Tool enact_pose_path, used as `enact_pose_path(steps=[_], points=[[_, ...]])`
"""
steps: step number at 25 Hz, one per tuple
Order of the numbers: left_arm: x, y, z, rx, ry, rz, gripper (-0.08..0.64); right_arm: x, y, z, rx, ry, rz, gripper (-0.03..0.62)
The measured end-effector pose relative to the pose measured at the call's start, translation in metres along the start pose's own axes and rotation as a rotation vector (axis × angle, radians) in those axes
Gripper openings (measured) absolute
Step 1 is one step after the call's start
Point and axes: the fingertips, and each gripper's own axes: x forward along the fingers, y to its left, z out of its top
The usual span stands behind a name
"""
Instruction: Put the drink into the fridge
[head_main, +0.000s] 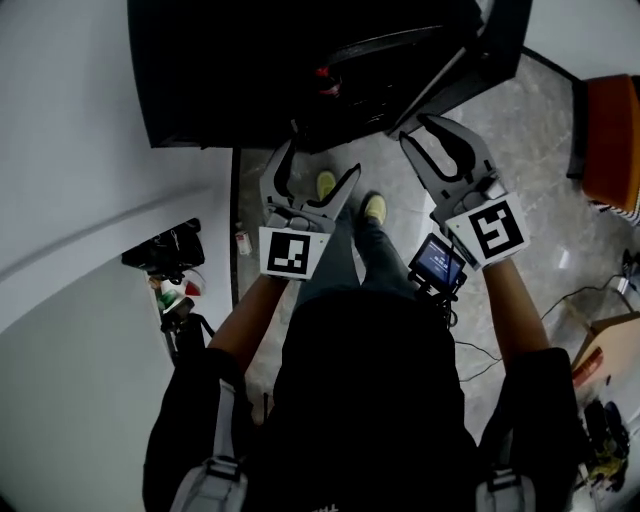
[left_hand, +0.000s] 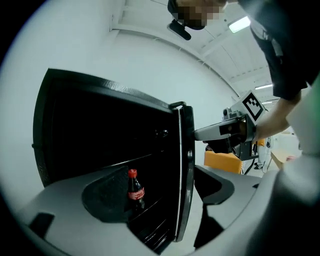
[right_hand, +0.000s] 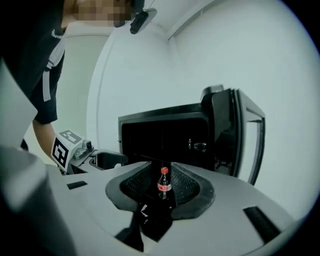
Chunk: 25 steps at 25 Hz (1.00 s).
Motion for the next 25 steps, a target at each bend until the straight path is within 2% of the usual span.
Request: enact_pose_path(steps=[2, 5, 8, 12, 15, 18, 25], points=[[-0.01, -0.004, 0.017, -0.003, -0.009, 0.016, 0.404, -0.018, 0.004, 0.002, 0.003, 0.027, -0.011, 0.117], [-0.03, -0.007, 0.041, -0.035, -0.026, 0.047, 0.34, -0.04, 0.005, 0.02, -0.029, -0.002, -0.056, 0.069], [-0.049, -0.009, 0.051, -0.017, -0.024, 0.057, 0.276, -0.064, 0.001, 0.043, -0.042, -0.016, -0.079, 0.038], [-0.069, -0.005, 0.071, -0.017, -0.039, 0.104, 0.103, -0.085, -0.004, 0.069, -0.009, -0.033, -0.093, 0.025], [-0.078, -0.002, 0.077, 0.002, -0.023, 0.144, 0.016, -0.099, -0.002, 0.074, -0.009, -0.013, -0.104, 0.023], [-0.09, 0.003, 0.084, -0.014, -0.013, 0.18, 0.012, -0.109, 0.002, 0.081, 0.0, -0.039, -0.129, 0.021], [-0.104, 0.002, 0.09, -0.053, -0.017, 0.17, 0.012, -0.133, 0.011, 0.062, 0.125, -0.004, -0.156, 0.02]])
